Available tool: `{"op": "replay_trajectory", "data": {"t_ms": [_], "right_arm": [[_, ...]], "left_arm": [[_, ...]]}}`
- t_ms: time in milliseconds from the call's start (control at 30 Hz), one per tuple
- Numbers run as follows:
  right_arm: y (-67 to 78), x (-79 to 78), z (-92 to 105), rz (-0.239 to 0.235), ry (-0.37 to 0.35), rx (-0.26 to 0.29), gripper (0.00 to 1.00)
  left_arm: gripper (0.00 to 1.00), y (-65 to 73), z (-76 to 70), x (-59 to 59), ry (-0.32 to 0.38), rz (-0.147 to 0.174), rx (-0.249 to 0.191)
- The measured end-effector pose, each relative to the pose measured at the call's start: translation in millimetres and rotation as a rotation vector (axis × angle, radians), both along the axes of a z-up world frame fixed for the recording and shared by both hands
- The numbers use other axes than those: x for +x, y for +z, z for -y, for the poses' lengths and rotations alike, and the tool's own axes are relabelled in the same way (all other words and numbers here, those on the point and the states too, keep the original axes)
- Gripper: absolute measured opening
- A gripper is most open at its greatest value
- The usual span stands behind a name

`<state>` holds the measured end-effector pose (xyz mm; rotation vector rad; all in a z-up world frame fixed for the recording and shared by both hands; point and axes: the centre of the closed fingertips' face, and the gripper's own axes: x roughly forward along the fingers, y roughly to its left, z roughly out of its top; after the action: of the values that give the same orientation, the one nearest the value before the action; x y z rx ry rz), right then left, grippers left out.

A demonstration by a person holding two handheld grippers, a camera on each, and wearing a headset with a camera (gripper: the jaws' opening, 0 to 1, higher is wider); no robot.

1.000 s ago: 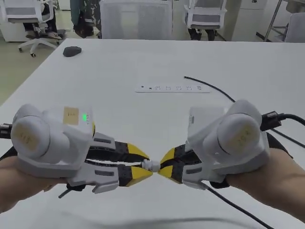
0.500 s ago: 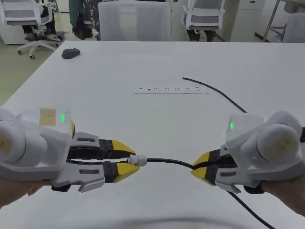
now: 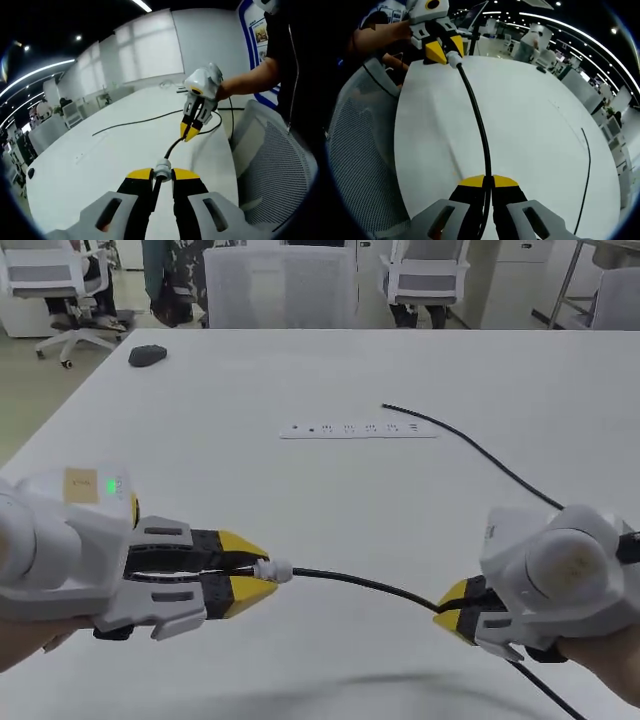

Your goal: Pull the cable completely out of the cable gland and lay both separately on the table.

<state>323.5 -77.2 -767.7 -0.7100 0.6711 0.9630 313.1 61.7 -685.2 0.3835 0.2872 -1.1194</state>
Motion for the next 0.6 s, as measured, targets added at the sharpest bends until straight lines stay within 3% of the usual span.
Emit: {"op": "replay_trajectory", "data": {"t_ms": [167,267,333,367,400,433,500,533,600], "right_arm": [[0.4,1.6,1.0,0.007,0.014,-0.018,0.0],[-1.6,2.6,1.0,-0.021,-0.007,-0.009,0.0],[-2.6,-2.0,0.3,-0.035,0.016,-0.048,0.01],[2.3,2.8,-1.3,0.029,0.038,-0.087,0.07],[5.7,4.5,-4.4,0.059,0.054,-0.104,0.15],[7.5,-1.0,-10.3,0.043,0.08,-0.117,0.2],[17.1,-2.7,-24.3,0.049,0.098,-0.077,0.17],[27.7,-3.4,-41.8,0.058,0.119,-0.001,0.18],[39.4,-8.5,-62.8,0.027,0.133,0.091,0.21]], "left_arm": [[0.14,0.7,1.5,-0.5,-0.005,0.001,-0.001],[0.14,-0.5,1.7,1.0,0.001,0.007,0.004],[0.14,-0.7,2.2,2.0,0.005,0.006,0.004],[0.14,-0.2,2.2,2.7,0.008,0.012,0.005],[0.14,-0.3,2.3,2.3,0.004,0.019,0.011],[0.14,-0.7,2.4,1.3,0.002,0.015,0.014],[0.14,-1.1,1.8,0.8,0.0,0.019,0.02],[0.14,-0.6,1.4,0.8,0.0,0.018,0.019],[0.14,0.9,1.3,0.5,-0.001,0.021,0.017]]}}
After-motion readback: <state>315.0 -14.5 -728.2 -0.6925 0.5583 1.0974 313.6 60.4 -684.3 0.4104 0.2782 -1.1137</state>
